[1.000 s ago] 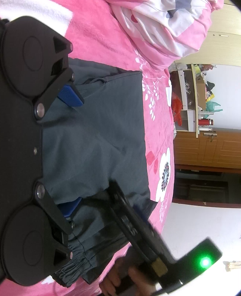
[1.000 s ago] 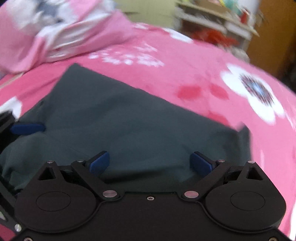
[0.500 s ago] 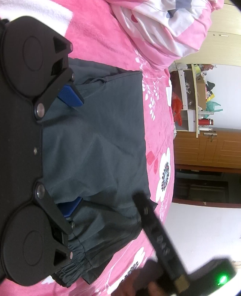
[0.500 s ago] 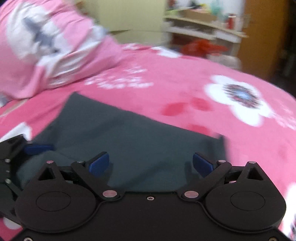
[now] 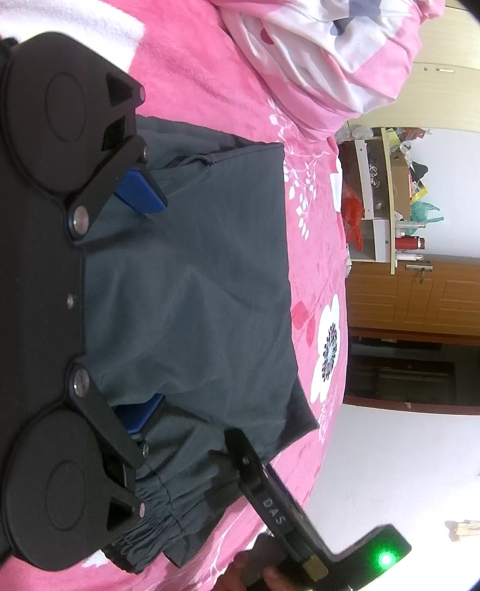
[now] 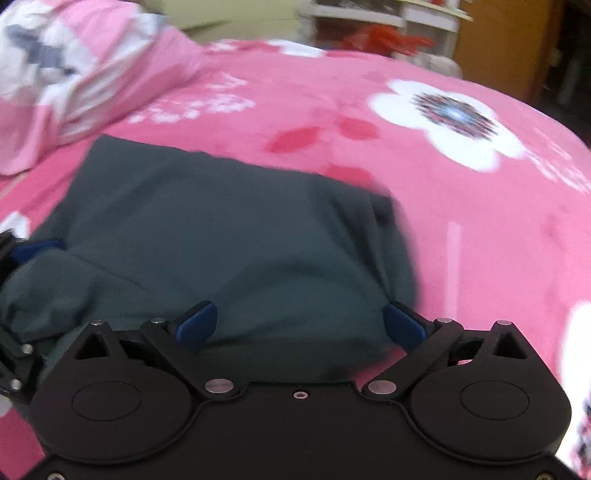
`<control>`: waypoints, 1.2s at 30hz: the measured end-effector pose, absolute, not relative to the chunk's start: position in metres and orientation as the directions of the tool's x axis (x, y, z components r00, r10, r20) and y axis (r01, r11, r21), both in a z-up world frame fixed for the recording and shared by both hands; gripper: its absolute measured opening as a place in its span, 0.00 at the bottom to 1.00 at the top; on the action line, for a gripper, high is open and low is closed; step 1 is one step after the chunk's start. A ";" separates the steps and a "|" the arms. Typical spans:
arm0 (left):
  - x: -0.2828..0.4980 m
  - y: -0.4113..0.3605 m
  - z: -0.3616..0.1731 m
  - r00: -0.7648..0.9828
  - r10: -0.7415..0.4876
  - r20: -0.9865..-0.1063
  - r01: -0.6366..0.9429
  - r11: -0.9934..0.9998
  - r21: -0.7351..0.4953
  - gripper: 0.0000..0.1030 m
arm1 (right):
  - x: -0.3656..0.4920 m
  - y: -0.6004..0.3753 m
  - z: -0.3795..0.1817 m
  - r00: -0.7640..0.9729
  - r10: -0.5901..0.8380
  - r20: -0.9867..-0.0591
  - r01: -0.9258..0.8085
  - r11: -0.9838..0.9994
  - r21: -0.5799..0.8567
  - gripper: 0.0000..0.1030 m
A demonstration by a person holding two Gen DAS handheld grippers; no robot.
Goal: Fold clothes
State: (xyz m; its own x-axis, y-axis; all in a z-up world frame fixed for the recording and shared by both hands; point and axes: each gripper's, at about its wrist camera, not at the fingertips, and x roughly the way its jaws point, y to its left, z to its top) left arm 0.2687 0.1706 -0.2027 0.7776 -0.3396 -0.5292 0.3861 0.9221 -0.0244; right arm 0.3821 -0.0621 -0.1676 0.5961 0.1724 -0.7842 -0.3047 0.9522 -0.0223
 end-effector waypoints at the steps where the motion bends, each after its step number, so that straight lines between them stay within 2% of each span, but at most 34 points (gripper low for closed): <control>1: 0.269 0.171 -0.203 0.778 -0.340 -0.529 0.386 0.922 -0.025 1.00 | 0.381 -0.066 -0.163 0.607 0.188 -0.772 -0.287 0.958 0.007 0.96; 4: 0.270 0.170 -0.203 0.777 -0.340 -0.529 0.386 0.922 -0.025 1.00 | 0.378 -0.071 -0.147 0.640 0.238 -0.731 -0.263 0.961 0.082 0.96; 7: 0.271 0.171 -0.204 0.777 -0.340 -0.530 0.386 0.922 -0.025 1.00 | 0.384 -0.050 -0.130 0.663 0.310 -0.681 -0.357 0.931 0.076 0.96; 10: 0.271 0.170 -0.204 0.777 -0.340 -0.530 0.386 0.922 -0.025 1.00 | 0.398 -0.016 -0.137 0.627 0.368 -0.687 -0.442 0.894 0.075 0.96; 14: 0.272 0.170 -0.203 0.777 -0.340 -0.530 0.386 0.922 -0.026 1.00 | 0.417 0.014 -0.166 0.582 0.273 -0.766 -0.416 0.909 0.008 0.96; 17: 0.272 0.170 -0.204 0.777 -0.339 -0.530 0.386 0.922 -0.025 1.00 | 0.411 -0.005 -0.174 0.596 0.252 -0.763 -0.413 0.911 -0.021 0.96; 20: 0.273 0.170 -0.204 0.777 -0.339 -0.530 0.385 0.922 -0.026 1.00 | 0.409 -0.031 -0.167 0.633 0.141 -0.761 -0.311 0.947 -0.083 0.96; 23: 0.275 0.169 -0.204 0.777 -0.339 -0.531 0.385 0.923 -0.025 1.00 | 0.409 -0.062 -0.167 0.642 0.105 -0.759 -0.209 0.977 -0.041 0.96; 27: 0.277 0.169 -0.204 0.776 -0.339 -0.532 0.385 0.923 -0.026 1.00 | 0.406 -0.073 -0.160 0.658 0.163 -0.735 -0.186 0.981 0.051 0.96; 31: 0.278 0.169 -0.204 0.776 -0.338 -0.533 0.385 0.923 -0.025 1.00 | 0.408 -0.050 -0.147 0.670 0.322 -0.669 -0.312 0.940 0.140 0.96; 36: 0.277 0.169 -0.204 0.777 -0.337 -0.532 0.385 0.923 -0.023 1.00 | 0.425 -0.014 -0.161 0.611 0.397 -0.685 -0.404 0.901 0.162 0.96</control>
State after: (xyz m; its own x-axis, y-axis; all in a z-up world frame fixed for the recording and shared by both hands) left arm 0.2770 0.1694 -0.2038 0.7766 -0.3371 -0.5323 0.3850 0.9227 -0.0226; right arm 0.4248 -0.0139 -0.1610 0.6109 0.3967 -0.6852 -0.4036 0.9006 0.1615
